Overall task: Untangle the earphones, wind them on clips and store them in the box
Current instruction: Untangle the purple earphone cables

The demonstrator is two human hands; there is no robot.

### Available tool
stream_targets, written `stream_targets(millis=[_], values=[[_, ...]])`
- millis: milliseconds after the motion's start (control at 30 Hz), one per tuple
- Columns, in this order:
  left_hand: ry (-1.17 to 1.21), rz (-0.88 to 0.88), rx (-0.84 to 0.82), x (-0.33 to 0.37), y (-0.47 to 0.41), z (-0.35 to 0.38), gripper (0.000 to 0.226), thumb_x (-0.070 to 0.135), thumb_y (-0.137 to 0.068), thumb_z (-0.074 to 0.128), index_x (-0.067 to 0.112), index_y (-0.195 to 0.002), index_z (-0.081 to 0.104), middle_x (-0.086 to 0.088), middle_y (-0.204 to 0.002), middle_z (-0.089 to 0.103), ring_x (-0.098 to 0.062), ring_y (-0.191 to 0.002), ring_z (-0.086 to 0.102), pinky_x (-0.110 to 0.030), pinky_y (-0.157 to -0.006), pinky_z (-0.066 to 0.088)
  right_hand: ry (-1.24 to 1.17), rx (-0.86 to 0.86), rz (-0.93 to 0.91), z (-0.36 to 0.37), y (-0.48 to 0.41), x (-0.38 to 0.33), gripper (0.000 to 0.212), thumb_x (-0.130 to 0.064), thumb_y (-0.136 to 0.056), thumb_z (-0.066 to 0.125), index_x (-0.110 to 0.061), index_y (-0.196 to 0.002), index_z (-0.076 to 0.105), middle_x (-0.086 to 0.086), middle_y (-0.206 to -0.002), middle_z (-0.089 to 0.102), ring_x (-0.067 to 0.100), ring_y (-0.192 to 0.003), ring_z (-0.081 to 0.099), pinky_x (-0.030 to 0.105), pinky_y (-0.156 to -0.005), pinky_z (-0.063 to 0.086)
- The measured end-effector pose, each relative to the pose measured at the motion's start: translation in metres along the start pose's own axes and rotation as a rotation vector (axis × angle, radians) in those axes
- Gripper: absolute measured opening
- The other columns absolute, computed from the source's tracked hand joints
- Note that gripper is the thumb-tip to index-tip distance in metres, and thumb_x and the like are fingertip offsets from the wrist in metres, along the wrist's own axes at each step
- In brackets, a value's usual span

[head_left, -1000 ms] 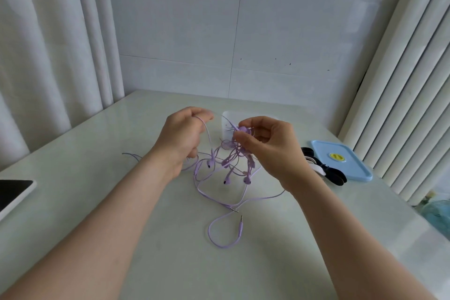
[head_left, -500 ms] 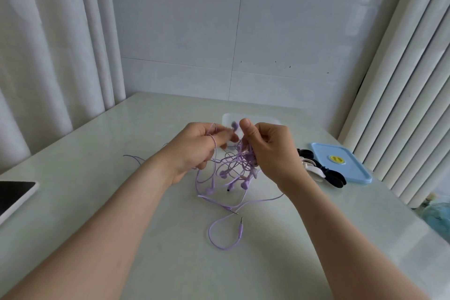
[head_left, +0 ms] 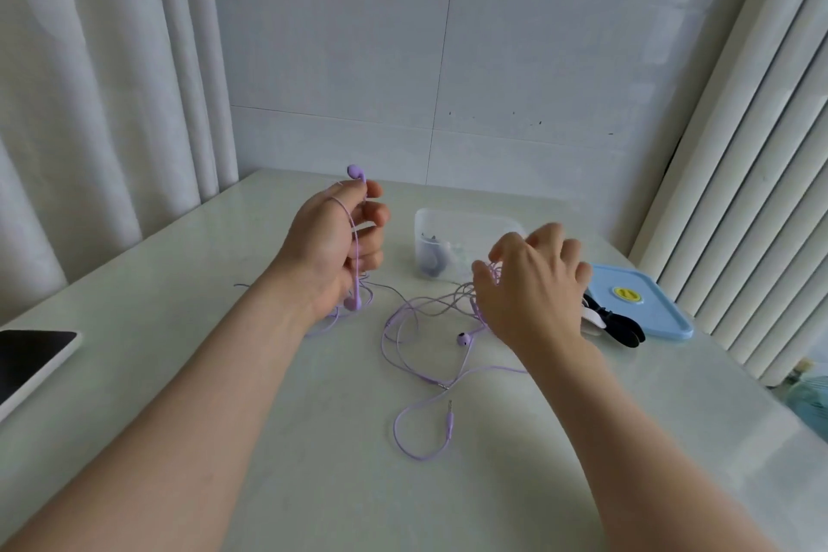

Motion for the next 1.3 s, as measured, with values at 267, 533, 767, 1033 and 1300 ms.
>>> stream_targets(millis=[267, 533, 767, 1033, 1300], values=[[-0.342, 0.165, -0.076, 0.007, 0.015, 0.029, 0.022, 0.025, -0.11, 0.05, 0.021, -0.095, 0.065, 0.006, -0.092, 0.063, -0.003, -0.069, 0.054, -0.015, -0.063, 0.042, -1.216, -0.791, -0.282, 0.02, 0.064, -0.108, 0.07, -0.012, -0.089, 0.082, -0.037, -0.142, 0.042, 0.007, -0.117, 0.076, 0.026, -0.105, 0.075, 0.036, -0.091, 0.06], [-0.656, 0.106, -0.139, -0.004, 0.012, 0.019, 0.033, 0.042, -0.094, 0.075, 0.028, -0.122, 0.066, 0.001, -0.106, 0.075, -0.014, -0.091, 0.074, -0.033, -0.085, 0.054, -1.353, -0.6, 0.027, 0.02, 0.034, -0.073, 0.026, -0.015, -0.109, 0.05, -0.005, -0.101, 0.073, 0.005, -0.06, 0.048, 0.022, -0.053, 0.053, 0.03, -0.052, 0.034], [-0.904, -0.105, -0.559, -0.038, 0.034, 0.034, 0.05, 0.042, -0.075, 0.092, 0.031, -0.119, 0.071, 0.004, -0.108, 0.078, -0.013, -0.097, 0.076, -0.035, -0.099, 0.055, -1.701, -0.184, 0.46, 0.007, 0.014, -0.022, 0.03, -0.002, -0.097, 0.039, -0.008, -0.101, 0.069, 0.001, -0.06, 0.041, 0.019, -0.049, 0.047, 0.03, -0.057, 0.046], [-1.173, 0.143, 0.087, 0.003, 0.003, -0.022, 0.014, 0.03, -0.09, 0.068, 0.022, -0.085, 0.08, 0.004, -0.076, 0.074, -0.017, -0.082, 0.069, -0.022, -0.063, 0.048, -1.234, 0.339, 0.281, -0.05, 0.01, 0.015, 0.022, -0.034, -0.104, 0.039, -0.019, -0.091, 0.048, -0.003, -0.071, 0.045, 0.016, -0.063, 0.046, 0.037, -0.062, 0.041], [-0.984, 0.239, 0.376, 0.025, 0.006, -0.041, 0.016, 0.028, -0.094, 0.057, 0.017, -0.095, 0.069, 0.004, -0.086, 0.068, -0.024, -0.091, 0.058, -0.028, -0.07, 0.04, -0.793, 0.265, -0.27, -0.072, 0.02, -0.047, 0.043, -0.017, -0.095, 0.051, -0.001, -0.058, 0.037, 0.017, -0.054, 0.031, 0.03, -0.054, 0.027, 0.037, -0.05, 0.025]])
Point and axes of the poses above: each hand's wrist, its own y-axis away from the middle knuckle, its own z-axis out of the palm, x = y × z, the point moved 10 cm from there along -y, towards the middle knuckle
